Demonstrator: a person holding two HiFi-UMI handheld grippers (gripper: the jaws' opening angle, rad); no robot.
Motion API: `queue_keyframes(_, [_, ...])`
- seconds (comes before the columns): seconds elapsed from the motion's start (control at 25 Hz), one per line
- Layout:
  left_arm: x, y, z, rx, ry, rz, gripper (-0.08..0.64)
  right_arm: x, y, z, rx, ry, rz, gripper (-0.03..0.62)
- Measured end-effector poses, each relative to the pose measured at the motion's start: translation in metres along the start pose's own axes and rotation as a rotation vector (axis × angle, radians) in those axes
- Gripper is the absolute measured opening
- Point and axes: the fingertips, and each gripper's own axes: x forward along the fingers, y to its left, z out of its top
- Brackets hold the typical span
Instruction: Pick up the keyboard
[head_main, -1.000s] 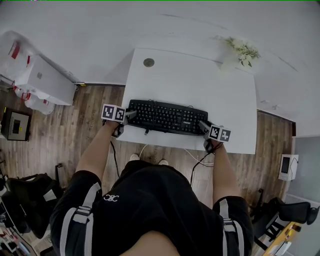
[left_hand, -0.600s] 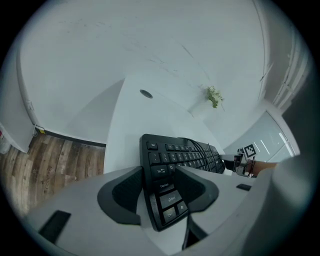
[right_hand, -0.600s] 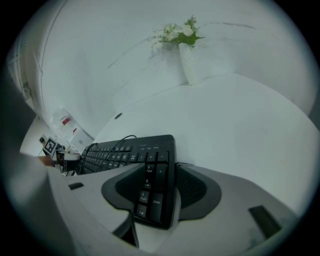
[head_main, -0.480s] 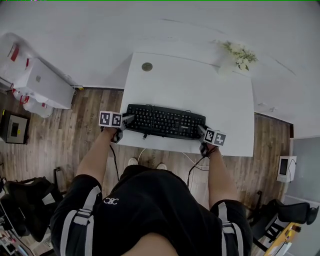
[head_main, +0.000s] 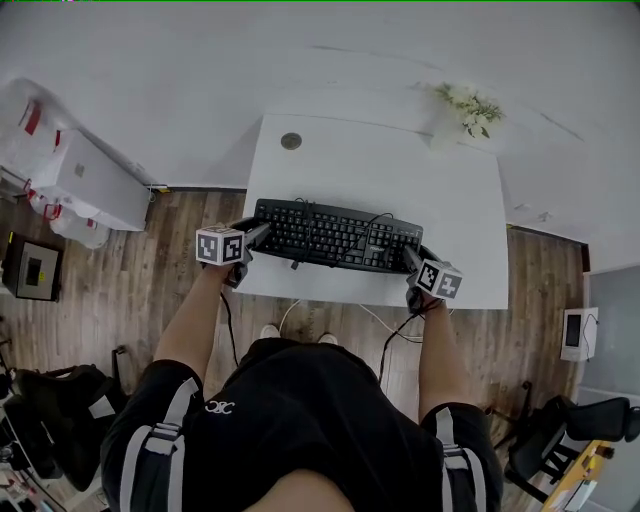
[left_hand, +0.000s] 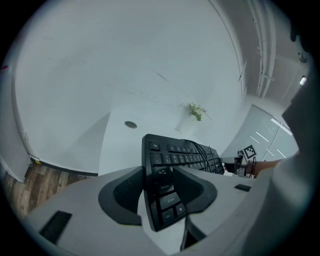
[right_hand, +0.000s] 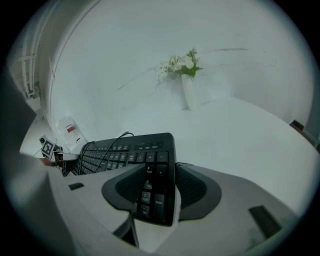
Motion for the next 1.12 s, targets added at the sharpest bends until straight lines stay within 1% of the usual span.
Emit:
queue_keyframes(0.12, [-0.01,-0.015,0.027,0.018,-0.081,-0.016,0.176,-0.02,0.009,0.034,-0.035,-0.094,0.019,0.198])
queue_keyframes(0.32, [-0.038,-0.043,0.077,0.094,-0.23,-0.034,0.173,-0.058,0.03,0.097,-0.114,-0.247,0.033,0.196])
queue_keyframes(0.48, [-0.061,-0.063,0.115,0.153,-0.342,-0.048,0.173,-0.09,0.047,0.137,-0.168,-0.364,0.033,0.196])
queue_keyframes(0.76, [-0.124,-0.109,0.181,0.271,-0.558,-0.078,0.173,-0.167,0.089,0.205,-0.267,-0.589,0.05,0.195])
queue_keyframes(0.92, [-0.169,-0.137,0.21,0.35,-0.664,-0.085,0.173,-0.212,0.116,0.232,-0.309,-0.706,0.067,0.195])
queue_keyframes(1.12, [-0.208,-0.169,0.238,0.438,-0.759,-0.085,0.173,-0.251,0.132,0.255,-0.327,-0.796,0.079,0.193])
